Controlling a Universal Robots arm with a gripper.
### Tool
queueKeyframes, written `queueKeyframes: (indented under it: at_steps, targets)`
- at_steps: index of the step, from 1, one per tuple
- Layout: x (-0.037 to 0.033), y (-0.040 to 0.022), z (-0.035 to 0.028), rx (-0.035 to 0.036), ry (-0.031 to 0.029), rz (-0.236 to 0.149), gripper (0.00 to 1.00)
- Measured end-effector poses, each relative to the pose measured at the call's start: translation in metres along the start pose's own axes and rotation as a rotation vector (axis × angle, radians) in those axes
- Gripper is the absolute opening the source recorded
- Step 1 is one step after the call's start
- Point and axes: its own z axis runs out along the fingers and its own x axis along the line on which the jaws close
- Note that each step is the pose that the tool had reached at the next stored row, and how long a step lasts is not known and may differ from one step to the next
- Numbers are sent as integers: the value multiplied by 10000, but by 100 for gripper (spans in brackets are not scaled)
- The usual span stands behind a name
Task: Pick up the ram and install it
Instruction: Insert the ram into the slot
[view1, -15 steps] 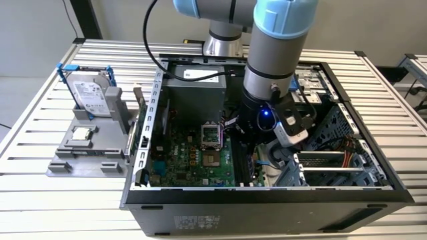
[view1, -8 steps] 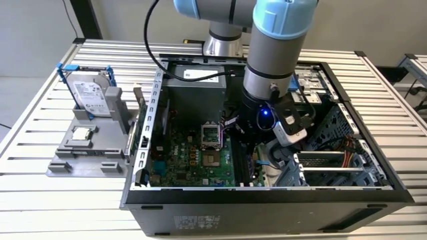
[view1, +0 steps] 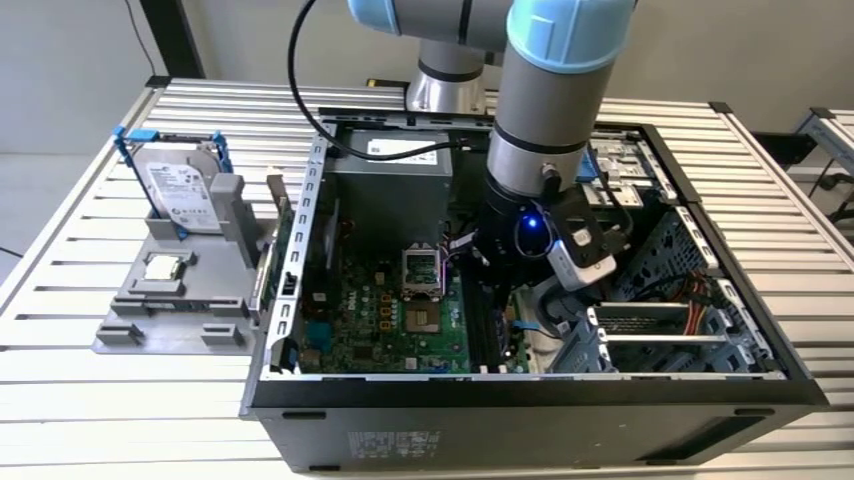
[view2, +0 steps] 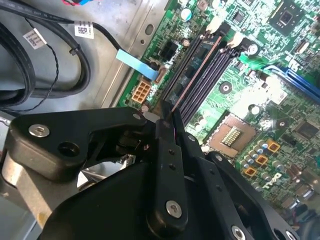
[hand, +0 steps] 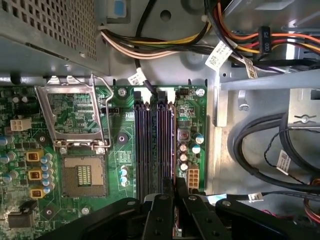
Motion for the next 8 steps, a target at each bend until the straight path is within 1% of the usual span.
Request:
queueKeyframes:
  at_steps: [1, 2, 3, 4, 5, 6, 8]
  targets:
    - [0, 0, 0, 61, -2, -2, 0]
    - [1, -1, -1, 150, -4, -4, 0]
    - [0, 0, 0, 217, -7, -7, 0]
    - [0, 2, 0, 265, -8, -10, 0]
    - [1, 8, 0, 294, -8, -11, 0]
    - [2, 18, 0, 306, -8, -10, 0]
    - [2, 39, 4, 312, -9, -11, 0]
